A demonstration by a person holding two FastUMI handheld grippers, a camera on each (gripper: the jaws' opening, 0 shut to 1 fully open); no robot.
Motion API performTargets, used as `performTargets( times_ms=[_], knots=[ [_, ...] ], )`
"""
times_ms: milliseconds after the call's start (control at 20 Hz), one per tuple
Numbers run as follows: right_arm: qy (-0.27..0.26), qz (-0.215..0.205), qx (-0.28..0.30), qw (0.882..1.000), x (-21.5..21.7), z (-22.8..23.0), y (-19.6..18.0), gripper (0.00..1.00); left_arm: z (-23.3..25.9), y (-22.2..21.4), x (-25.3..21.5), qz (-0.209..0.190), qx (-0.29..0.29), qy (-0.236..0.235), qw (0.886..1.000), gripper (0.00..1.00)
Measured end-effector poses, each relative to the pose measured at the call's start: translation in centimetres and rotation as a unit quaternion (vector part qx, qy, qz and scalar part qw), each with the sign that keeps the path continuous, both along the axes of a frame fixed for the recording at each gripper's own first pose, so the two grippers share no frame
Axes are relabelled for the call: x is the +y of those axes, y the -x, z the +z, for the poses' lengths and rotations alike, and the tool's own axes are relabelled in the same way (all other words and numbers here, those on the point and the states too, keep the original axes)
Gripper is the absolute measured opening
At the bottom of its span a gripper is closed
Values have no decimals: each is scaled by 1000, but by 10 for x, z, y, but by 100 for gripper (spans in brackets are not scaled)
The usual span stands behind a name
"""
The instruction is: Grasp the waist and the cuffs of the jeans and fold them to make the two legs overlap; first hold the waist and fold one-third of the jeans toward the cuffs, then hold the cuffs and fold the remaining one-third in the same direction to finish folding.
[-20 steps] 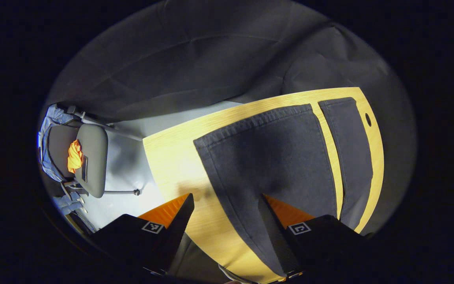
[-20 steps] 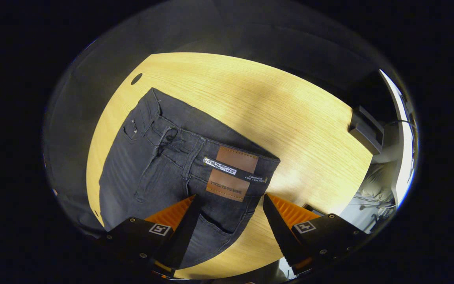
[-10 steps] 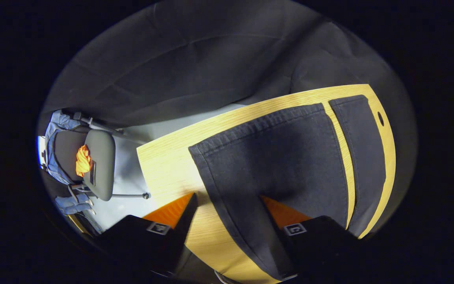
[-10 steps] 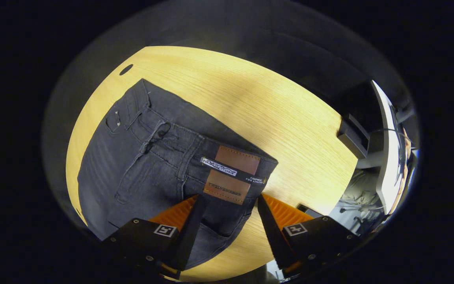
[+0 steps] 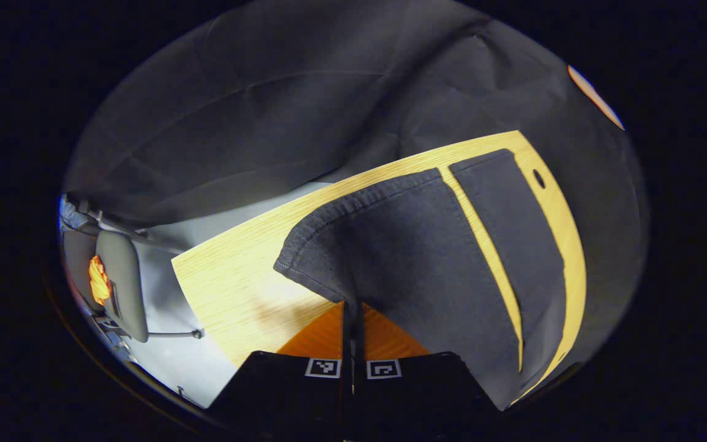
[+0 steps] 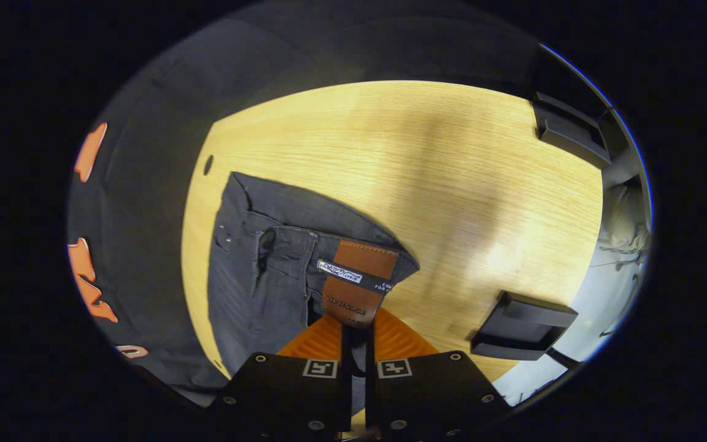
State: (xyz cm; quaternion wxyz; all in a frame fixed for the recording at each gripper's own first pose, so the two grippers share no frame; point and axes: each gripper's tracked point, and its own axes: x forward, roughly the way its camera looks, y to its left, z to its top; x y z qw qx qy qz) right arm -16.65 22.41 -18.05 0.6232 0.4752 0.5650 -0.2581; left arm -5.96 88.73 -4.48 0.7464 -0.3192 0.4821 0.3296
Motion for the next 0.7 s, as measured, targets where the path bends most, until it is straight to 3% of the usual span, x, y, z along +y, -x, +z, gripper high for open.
performTargets(
  times_ms=[450,550,700],
  knots=[
    [3,-16,-89,996,11,57,-43,9,76,-40,-6,-22,-123,22,992,1],
    [8,-22,-99,995,9,66,-51,14,89,-57,-4,-31,-144,21,989,1],
    [26,-26,-106,994,8,77,-60,9,103,-87,2,-44,-169,23,984,1]
  ],
)
